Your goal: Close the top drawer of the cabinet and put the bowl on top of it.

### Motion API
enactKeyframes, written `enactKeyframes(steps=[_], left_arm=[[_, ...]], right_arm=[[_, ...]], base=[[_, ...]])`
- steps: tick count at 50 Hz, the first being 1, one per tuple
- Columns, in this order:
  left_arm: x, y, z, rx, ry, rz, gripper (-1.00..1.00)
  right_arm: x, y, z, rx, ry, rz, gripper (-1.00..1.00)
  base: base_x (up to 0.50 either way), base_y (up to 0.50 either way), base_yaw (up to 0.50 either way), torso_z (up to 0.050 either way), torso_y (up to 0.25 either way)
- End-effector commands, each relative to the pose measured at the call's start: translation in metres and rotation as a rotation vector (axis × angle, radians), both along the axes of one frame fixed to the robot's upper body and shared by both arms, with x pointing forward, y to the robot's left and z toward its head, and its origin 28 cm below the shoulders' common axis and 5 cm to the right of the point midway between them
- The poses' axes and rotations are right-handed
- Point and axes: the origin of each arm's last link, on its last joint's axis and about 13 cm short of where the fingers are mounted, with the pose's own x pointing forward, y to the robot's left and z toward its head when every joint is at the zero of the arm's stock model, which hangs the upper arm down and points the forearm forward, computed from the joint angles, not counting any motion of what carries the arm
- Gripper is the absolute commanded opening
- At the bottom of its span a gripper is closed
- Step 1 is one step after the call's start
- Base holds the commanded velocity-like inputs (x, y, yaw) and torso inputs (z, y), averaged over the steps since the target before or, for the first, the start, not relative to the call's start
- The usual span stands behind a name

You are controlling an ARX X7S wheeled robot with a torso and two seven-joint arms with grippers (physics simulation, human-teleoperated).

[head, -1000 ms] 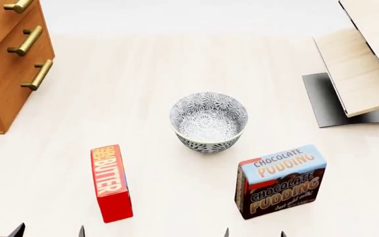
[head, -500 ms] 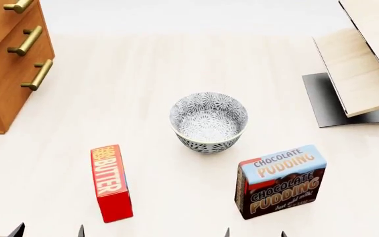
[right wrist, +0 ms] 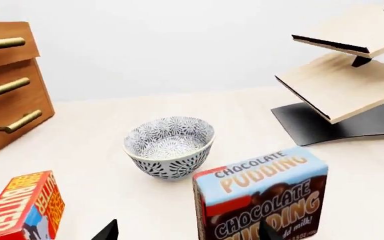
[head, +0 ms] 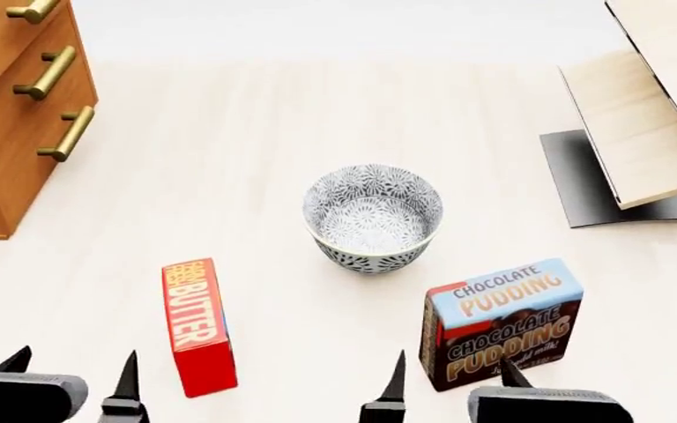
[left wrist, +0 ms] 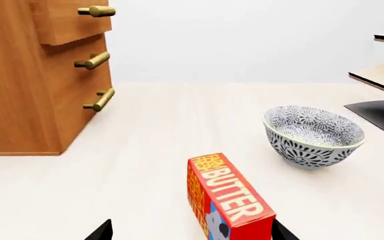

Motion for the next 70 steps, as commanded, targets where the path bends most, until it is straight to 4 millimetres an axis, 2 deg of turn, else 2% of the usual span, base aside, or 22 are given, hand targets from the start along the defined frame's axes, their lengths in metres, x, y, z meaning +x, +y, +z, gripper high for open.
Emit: enactKeyframes(steps=[1, 14, 24, 37, 38, 40, 42, 45, 70], left_arm=[[-0.001, 0.008, 0.055, -0.017, -0.019, -0.048, 1.0], [0.002, 0.011, 0.109, 0.038, -0.108, -0.041, 1.0], [0.002, 0.009, 0.135, 0.02, -0.128, -0.051, 1.0], [-0.018, 0.01, 0.136, 0.025, -0.164, -0.056, 1.0], [-0.019, 0.01, 0.135, 0.022, -0.159, -0.059, 1.0], [-0.02, 0.01, 0.134, 0.028, -0.158, -0.06, 1.0], [-0.022, 0.01, 0.134, 0.027, -0.158, -0.063, 1.0], [-0.024, 0.011, 0.133, 0.027, -0.162, -0.067, 1.0], [-0.032, 0.01, 0.134, 0.031, -0.158, -0.074, 1.0]], right_arm=[[-0.009, -0.001, 0.063, 0.003, -0.026, 0.085, 1.0], [-0.021, -0.003, 0.12, 0.002, -0.131, 0.111, 1.0], [-0.035, -0.006, 0.129, 0.015, -0.153, 0.116, 1.0], [-0.046, -0.009, 0.131, 0.031, -0.167, 0.108, 1.0], [-0.046, -0.009, 0.119, 0.037, -0.167, 0.108, 1.0], [-0.045, -0.009, 0.128, 0.039, -0.166, 0.107, 1.0], [-0.045, -0.009, 0.113, 0.043, -0.161, 0.111, 1.0], [-0.046, -0.008, 0.129, 0.042, -0.158, 0.116, 1.0], [-0.056, -0.009, 0.133, 0.046, -0.17, 0.128, 1.0]], base=[[0.0, 0.0, 0.0, 0.0, 0.0], [0.0, 0.0, 0.0, 0.0, 0.0], [0.0, 0.0, 0.0, 0.0, 0.0], [0.0, 0.0, 0.0, 0.0, 0.0], [0.0, 0.0, 0.0, 0.0, 0.0], [0.0, 0.0, 0.0, 0.0, 0.0], [0.0, 0.0, 0.0, 0.0, 0.0], [0.01, 0.0, 0.0, 0.0, 0.0], [0.31, 0.0, 0.0, 0.0, 0.0]])
